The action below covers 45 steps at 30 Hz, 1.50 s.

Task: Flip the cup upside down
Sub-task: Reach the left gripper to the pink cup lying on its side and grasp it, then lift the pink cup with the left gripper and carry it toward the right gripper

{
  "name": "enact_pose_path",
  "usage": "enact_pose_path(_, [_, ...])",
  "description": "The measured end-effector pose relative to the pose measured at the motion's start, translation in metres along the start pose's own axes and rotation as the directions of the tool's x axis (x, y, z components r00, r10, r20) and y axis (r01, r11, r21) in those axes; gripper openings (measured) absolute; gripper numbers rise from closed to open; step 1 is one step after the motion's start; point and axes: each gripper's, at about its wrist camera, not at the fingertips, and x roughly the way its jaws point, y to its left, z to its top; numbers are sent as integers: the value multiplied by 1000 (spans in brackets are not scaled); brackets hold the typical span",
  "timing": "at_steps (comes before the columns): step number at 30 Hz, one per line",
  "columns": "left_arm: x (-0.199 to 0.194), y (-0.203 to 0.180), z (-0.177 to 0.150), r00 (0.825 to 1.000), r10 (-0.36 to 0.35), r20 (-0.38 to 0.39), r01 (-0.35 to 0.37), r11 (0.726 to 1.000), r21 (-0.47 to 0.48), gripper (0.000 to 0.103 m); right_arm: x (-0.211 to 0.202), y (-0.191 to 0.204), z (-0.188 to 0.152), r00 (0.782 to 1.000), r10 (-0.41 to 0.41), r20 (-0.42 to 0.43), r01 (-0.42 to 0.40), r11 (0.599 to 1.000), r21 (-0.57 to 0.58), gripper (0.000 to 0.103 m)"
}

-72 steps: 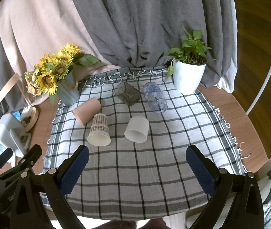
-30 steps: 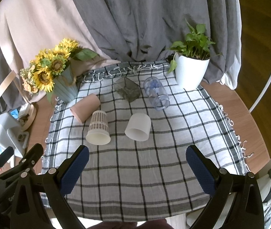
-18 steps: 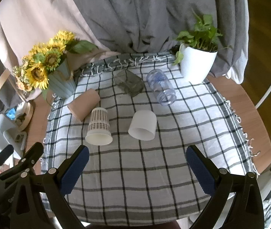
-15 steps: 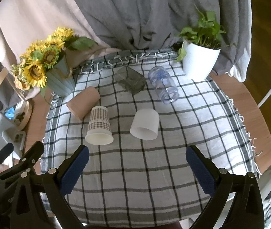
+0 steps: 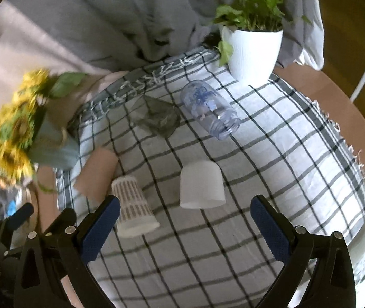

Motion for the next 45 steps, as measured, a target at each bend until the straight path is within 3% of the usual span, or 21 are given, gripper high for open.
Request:
enact_pose_path(5, [45, 7, 34, 994, -14, -104, 23, 996, 87, 102, 19, -3, 18, 999, -33, -13, 34, 993, 111, 102])
enact_pose_path(9, [85, 12, 51, 975, -24, -221, 49, 992, 112, 98, 36, -3, 35, 998, -58, -28, 62, 980, 189, 102])
enact_pose_path(20, [152, 5, 60, 921, 124, -369, -35, 971, 236, 85, 58, 7, 53, 995, -81, -51, 89, 977, 196, 102])
enact_pose_path(29, [188, 15, 64, 879, 83, -470, 15, 979, 201, 83, 66, 13, 55, 995, -70, -65, 82, 974, 210, 102])
enact_pose_path(35, [210, 24, 58, 851, 8, -525, 67, 990, 124, 72, 67, 19, 59, 996, -67, -61, 79, 973, 215, 102])
enact_pose_path(41, [215, 34, 57, 853, -32, -520, 81, 994, 72, 70, 67, 24, 62, 996, -76, -55, 85, 977, 197, 102])
enact_pose_path(45, [207, 40, 61, 872, -33, -488, 73, 995, 63, 70, 66, 26, 62, 996, -68, -51, 76, 979, 188, 102])
